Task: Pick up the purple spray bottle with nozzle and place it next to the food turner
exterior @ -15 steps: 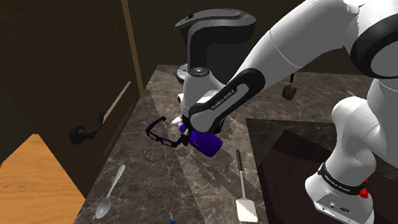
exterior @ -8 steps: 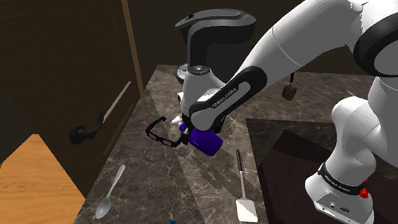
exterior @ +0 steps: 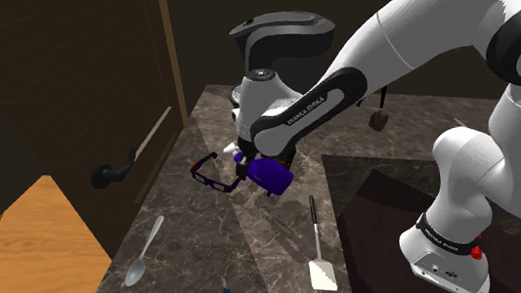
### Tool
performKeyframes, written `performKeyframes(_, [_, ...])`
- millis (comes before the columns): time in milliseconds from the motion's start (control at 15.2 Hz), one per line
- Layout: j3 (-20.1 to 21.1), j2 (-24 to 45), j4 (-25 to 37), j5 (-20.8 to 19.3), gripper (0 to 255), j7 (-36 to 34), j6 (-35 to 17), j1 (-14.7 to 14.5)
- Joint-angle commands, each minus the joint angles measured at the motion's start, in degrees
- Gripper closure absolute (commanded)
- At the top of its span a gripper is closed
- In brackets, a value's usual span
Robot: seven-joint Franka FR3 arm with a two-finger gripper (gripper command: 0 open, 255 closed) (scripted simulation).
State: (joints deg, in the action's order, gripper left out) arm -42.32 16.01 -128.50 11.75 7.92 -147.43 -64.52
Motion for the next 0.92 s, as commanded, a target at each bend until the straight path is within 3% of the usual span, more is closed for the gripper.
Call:
performKeyframes(0, [-1.07,-1.46,0.13,-1.71,255,-1.11,1.28,-0.88])
performKeyframes(858, [-5.03,-10.09,2.87,-11.49,255,-7.42,10.23,-4.47])
